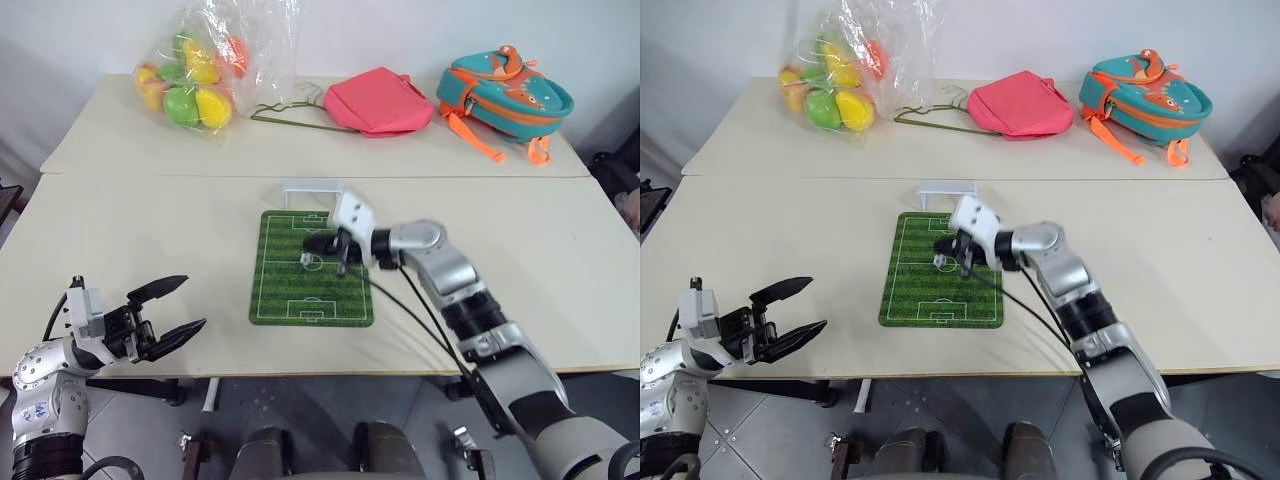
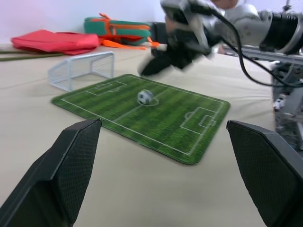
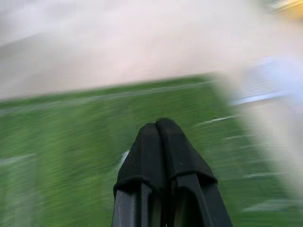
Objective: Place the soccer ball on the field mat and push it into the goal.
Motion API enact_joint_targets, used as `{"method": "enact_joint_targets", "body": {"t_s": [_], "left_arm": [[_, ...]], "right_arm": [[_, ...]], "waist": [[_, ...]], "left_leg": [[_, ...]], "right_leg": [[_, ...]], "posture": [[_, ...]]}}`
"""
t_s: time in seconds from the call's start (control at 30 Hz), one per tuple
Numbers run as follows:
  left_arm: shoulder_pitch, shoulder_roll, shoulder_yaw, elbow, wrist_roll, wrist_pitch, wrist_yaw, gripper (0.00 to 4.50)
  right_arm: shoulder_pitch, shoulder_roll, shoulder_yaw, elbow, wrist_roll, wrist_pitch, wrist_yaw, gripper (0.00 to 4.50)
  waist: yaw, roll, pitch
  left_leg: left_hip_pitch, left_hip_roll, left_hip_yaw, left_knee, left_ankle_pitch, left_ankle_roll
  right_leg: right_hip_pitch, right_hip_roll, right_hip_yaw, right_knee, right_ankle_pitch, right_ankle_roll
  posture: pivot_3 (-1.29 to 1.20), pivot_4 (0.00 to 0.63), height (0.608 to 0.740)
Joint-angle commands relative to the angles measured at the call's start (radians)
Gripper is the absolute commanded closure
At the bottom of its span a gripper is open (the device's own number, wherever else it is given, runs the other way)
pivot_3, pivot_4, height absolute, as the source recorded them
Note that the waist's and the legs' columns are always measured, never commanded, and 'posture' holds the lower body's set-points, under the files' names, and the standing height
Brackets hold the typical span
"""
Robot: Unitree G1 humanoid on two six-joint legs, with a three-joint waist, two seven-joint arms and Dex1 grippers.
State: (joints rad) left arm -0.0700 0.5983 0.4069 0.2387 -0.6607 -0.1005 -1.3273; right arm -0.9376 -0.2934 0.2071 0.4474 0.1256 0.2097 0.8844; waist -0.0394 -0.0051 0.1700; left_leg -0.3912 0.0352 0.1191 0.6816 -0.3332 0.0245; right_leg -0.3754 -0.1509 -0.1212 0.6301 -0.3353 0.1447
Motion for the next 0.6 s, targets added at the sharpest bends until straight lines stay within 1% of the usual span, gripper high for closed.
{"method": "enact_joint_targets", "body": {"t_s": [0.03, 0.23, 0.33, 0.43, 0.53, 0.6], "left_arm": [[-0.026, -0.001, 0.016, -0.005, 0.012, -0.007, 0.051, 0.0], [-0.075, 0.014, 0.02, 0.025, 0.014, 0.052, 0.133, 0.0], [-0.097, 0.021, 0.031, 0.035, 0.009, 0.066, 0.151, 0.0], [-0.111, 0.028, 0.038, 0.037, 0.007, 0.084, 0.17, 0.0], [-0.113, 0.034, 0.039, 0.04, 0.022, 0.096, 0.201, 0.0], [-0.11, 0.039, 0.039, 0.039, 0.021, 0.128, 0.222, 0.0]], "right_arm": [[-0.039, -0.01, -0.077, -0.015, 0.033, -0.019, -0.024, 4.45], [0.0, -0.094, -0.137, -0.062, 0.066, -0.019, 0.036, 4.45], [0.037, -0.164, -0.146, -0.054, 0.068, -0.006, 0.088, 4.45], [0.09, -0.251, -0.156, -0.061, 0.093, 0.027, 0.176, 3.94], [0.142, -0.306, -0.179, -0.057, 0.116, 0.027, 0.233, 2.97], [0.2, -0.35, -0.198, -0.074, 0.145, 0.019, 0.303, 2.31]], "waist": [[-0.001, 0.0, 0.0], [0.0, 0.0, 0.0], [-0.002, 0.0, 0.0], [0.002, 0.0, 0.0], [0.003, 0.0, 0.0], [0.002, 0.0, 0.0]], "left_leg": [[0.0, 0.0, 0.0, 0.0, 0.0, 0.0], [0.0, -0.001, 0.0, -0.001, 0.0, 0.0], [0.0, -0.002, 0.0, -0.001, 0.0, 0.0], [0.0, -0.002, 0.0, -0.001, 0.0, 0.0], [0.0, -0.002, 0.0, -0.001, 0.0, 0.0], [0.0, -0.002, 0.001, -0.001, 0.0, 0.0]], "right_leg": [[0.0, 0.0, 0.0, 0.0, 0.0, 0.0], [0.0, 0.0, 0.0, 0.0, 0.0, 0.0], [0.0, 0.0, 0.0, 0.0, 0.0, 0.0], [0.0, 0.0, -0.001, 0.0, 0.0, 0.0], [0.0, 0.0, 0.0, -0.001, 0.0, 0.0], [0.0, 0.0, -0.001, -0.001, 0.0, 0.0]], "posture": [[0.0, 0.15, 0.74], [0.0, 0.15, 0.74], [0.0, 0.15, 0.74], [0.0, 0.15, 0.74], [0.0, 0.15, 0.74], [0.0, 0.15, 0.74]]}}
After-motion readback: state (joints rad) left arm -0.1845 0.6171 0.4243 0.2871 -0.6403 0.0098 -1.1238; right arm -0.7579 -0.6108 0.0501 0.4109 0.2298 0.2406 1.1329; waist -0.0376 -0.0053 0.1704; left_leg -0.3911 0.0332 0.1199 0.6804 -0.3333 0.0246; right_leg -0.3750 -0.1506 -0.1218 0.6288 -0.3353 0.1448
